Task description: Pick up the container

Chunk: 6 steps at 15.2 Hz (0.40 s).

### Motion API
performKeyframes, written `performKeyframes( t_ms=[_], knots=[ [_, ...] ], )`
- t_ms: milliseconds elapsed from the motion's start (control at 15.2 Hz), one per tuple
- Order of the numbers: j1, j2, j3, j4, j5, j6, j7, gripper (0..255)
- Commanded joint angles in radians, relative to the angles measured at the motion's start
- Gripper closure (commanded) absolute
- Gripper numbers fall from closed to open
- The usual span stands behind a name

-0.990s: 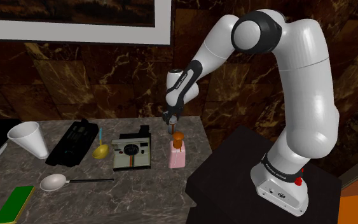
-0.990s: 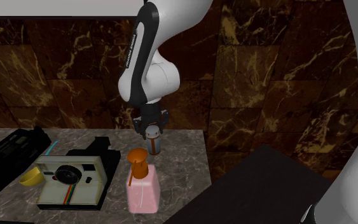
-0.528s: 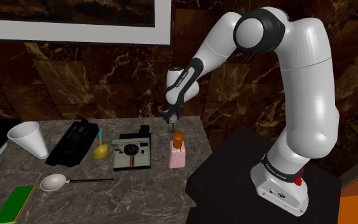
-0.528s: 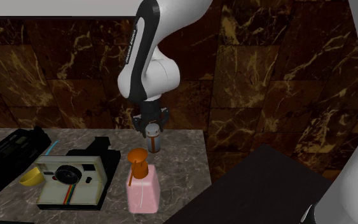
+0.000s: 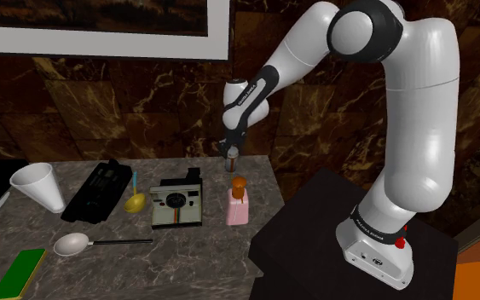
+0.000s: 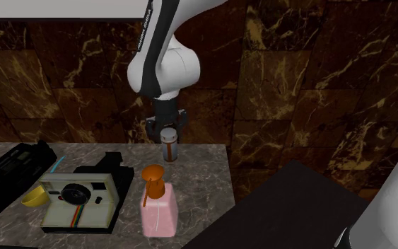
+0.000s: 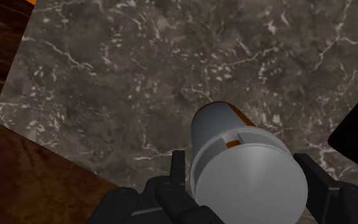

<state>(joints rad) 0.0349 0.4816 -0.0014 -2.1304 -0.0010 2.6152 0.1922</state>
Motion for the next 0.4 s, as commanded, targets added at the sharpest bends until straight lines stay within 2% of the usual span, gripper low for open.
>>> performKeyframes(
  t_ms=[0, 330],
  knots=[
    [0.0, -0.023, 0.0, -0.004, 0.0, -0.019, 0.001, 255],
    [0.0, -0.06, 0.0, -0.008, 0.0, -0.052, 0.001, 255]
  ],
)
